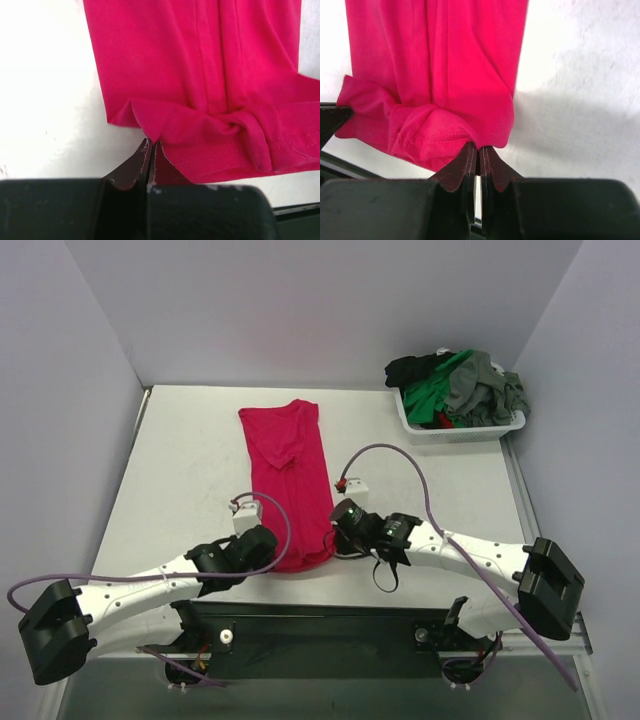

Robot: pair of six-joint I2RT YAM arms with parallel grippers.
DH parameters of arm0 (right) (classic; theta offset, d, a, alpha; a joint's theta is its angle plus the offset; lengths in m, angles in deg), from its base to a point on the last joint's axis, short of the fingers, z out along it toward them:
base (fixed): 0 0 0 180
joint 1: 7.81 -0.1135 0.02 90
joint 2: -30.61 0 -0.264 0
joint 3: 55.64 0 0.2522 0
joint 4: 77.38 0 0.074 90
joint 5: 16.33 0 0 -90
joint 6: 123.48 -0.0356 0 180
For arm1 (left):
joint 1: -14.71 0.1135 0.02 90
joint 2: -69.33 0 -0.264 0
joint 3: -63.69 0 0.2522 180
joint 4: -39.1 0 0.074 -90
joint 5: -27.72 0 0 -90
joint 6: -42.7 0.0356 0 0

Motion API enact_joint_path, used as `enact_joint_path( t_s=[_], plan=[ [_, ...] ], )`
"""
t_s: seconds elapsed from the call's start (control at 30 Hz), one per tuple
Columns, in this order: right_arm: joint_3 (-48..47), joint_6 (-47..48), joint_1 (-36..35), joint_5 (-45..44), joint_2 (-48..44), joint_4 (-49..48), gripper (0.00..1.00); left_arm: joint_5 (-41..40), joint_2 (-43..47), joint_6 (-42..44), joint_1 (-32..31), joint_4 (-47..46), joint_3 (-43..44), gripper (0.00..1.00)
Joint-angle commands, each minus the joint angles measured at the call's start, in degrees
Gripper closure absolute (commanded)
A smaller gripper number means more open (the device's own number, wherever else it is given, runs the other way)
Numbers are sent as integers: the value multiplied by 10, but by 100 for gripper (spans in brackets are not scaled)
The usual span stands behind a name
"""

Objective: Fold and stack the t-shirts
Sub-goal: Grab the bottom of the folded rectangular tshirt with both arms, then fold the folded rectangular tshirt in 1/3 of the way

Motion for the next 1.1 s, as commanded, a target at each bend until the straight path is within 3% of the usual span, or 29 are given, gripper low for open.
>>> enact_joint_path(
  t_s=[0.0, 0.27, 0.4, 0.67, 1.07],
  plan=[
    [-44, 34, 26, 8, 27, -5, 100, 34, -3, 64, 44, -71, 12, 100],
    [-134, 72, 91, 45, 106, -17, 100, 97, -26, 137, 174, -176, 19, 100],
    [-193, 83, 131, 68, 146, -19, 100, 171, -101, 162, 245, -247, 29, 100],
    [-308, 113, 190, 117, 254, -25, 100, 235, -228, 182, 322, -373, 102, 100],
    [-441, 135, 240, 185, 378, -20, 100, 327, -339, 203, 413, -426, 187, 100]
  ],
)
